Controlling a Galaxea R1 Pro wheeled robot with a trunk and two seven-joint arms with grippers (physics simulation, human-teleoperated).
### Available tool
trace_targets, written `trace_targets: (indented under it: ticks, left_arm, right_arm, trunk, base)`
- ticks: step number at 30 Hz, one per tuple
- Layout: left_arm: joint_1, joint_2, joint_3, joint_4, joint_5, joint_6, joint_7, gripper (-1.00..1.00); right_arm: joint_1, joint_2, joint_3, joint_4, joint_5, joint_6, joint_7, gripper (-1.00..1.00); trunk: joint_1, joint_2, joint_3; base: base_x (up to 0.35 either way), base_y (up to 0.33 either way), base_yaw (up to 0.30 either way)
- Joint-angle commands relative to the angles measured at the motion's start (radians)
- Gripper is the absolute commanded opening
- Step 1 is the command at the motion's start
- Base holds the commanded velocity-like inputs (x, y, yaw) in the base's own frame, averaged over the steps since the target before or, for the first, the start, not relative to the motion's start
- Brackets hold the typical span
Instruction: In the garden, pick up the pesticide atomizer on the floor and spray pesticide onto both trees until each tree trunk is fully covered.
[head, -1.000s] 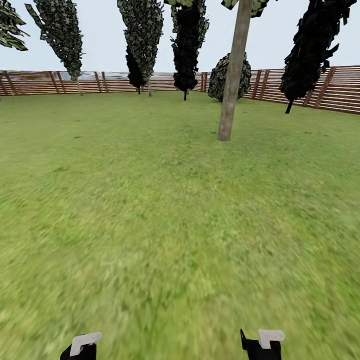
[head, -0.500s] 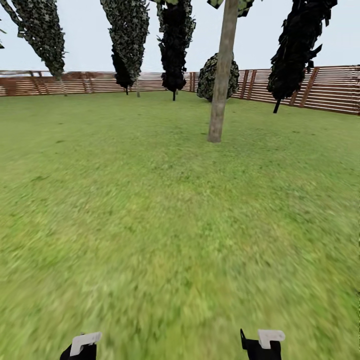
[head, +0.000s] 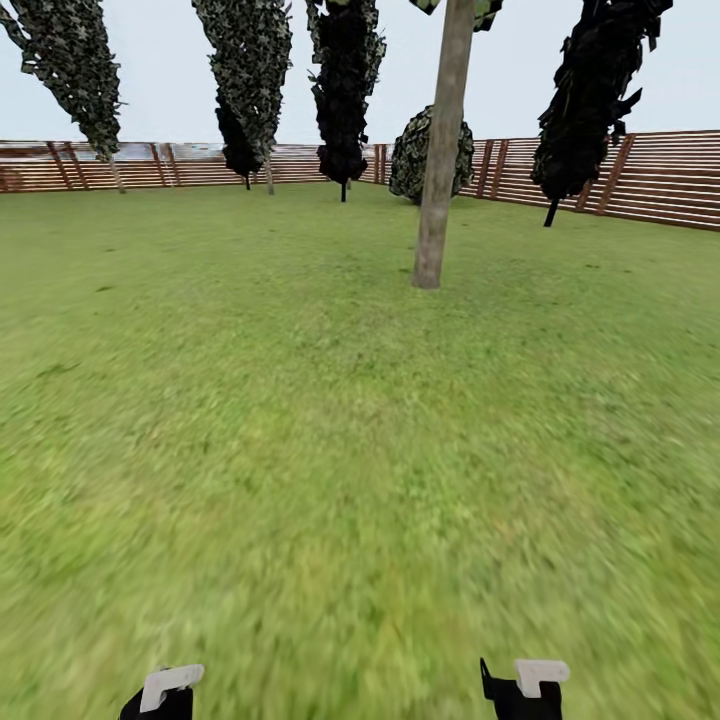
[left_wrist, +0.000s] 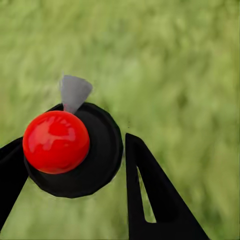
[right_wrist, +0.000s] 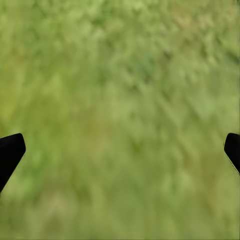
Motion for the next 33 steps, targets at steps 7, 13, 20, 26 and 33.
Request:
trace_targets:
  ticks: [7,13,20,26,33]
  left_arm:
    - [-0.001,0.0,0.0,0.001,0.002,-0.003,0.0,-1.0]
    - [-0.001,0.0,0.0,0.001,0.002,-0.003,0.0,-1.0]
    - [-0.001,0.0,0.0,0.001,0.002,-0.003,0.0,-1.0]
    - [-0.001,0.0,0.0,0.001,0.002,-0.003,0.0,-1.0]
    - [-0.001,0.0,0.0,0.001,0.002,-0.003,0.0,-1.0]
  right_arm:
    - [-0.001,-0.002,0.0,0.001,0.001,-0.003,-0.002,1.0]
    - [-0.001,-0.004,0.0,0.002,0.001,-0.003,-0.002,1.0]
    - [-0.001,-0.004,0.0,0.002,0.001,-0.003,-0.002,1.0]
    - [-0.001,-0.003,0.0,0.001,0.001,-0.003,-0.003,1.0]
    - [-0.001,-0.003,0.0,0.001,0.001,-0.003,-0.003,1.0]
  trunk:
    - [0.0,0.0,-0.001]
    - [0.0,0.0,-0.001]
    - [0.0,0.0,-0.001]
    - [0.0,0.0,-0.001]
    - [0.0,0.0,0.002]
  base:
    - [0.339,0.0,0.0]
    - [0.339,0.0,0.0]
    - [0.339,0.0,0.0]
    - [0.339,0.0,0.0]
    - [0.339,0.0,-0.105]
